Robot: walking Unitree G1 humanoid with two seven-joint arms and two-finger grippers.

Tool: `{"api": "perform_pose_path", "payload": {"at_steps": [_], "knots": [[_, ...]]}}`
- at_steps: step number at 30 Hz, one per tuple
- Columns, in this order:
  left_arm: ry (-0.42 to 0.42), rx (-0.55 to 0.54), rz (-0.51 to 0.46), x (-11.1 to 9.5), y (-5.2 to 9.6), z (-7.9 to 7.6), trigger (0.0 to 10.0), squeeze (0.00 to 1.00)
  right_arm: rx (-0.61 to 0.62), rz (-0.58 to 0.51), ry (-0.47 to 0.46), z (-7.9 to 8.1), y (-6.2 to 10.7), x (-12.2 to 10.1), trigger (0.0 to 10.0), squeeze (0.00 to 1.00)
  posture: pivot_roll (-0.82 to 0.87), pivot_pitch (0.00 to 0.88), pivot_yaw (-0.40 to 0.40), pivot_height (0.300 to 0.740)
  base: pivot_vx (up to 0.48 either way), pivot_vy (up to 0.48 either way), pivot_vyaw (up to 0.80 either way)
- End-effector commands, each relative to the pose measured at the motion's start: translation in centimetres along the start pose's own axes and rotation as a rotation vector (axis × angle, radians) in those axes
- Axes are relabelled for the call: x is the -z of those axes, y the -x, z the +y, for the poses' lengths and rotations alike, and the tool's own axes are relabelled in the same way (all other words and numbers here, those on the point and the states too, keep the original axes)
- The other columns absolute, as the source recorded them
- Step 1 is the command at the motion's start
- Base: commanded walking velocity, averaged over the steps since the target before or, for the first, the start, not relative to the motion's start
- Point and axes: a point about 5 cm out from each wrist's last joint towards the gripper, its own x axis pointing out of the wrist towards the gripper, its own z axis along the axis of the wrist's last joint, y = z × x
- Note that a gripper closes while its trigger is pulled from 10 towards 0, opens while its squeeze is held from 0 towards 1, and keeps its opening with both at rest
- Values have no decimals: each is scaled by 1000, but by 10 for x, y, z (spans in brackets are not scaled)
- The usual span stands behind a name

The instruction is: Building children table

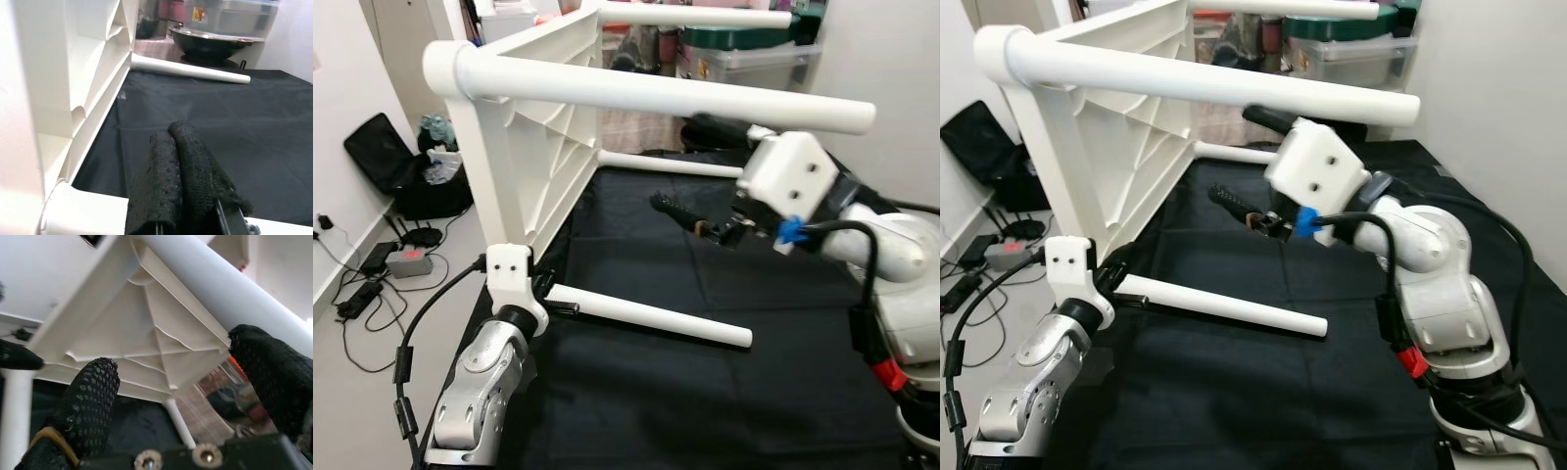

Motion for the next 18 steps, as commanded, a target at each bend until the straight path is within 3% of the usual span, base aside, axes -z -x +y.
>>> {"api": "perform_pose_path", "payload": {"at_steps": [1,3,9,14,18], "knots": [[10,-20,0,0,-3,3,10000,0,19,-13,29,3,-6,-12,10000,0,-97,0,21,740,0,0,0],[11,-20,2,0,-4,3,10000,0,20,-17,30,5,-7,-15,10000,0,-99,0,21,740,0,0,0],[31,-14,9,2,-8,0,10000,0,92,20,193,16,-14,-16,10000,0,-119,0,27,740,0,0,0],[53,-3,12,4,-13,-5,10000,0,86,-43,281,32,-18,-25,10000,0,-136,0,30,740,0,0,0],[57,-1,11,4,-16,-6,10000,0,131,-119,238,27,-18,-39,10000,0,-140,0,32,740,0,0,0]]}}
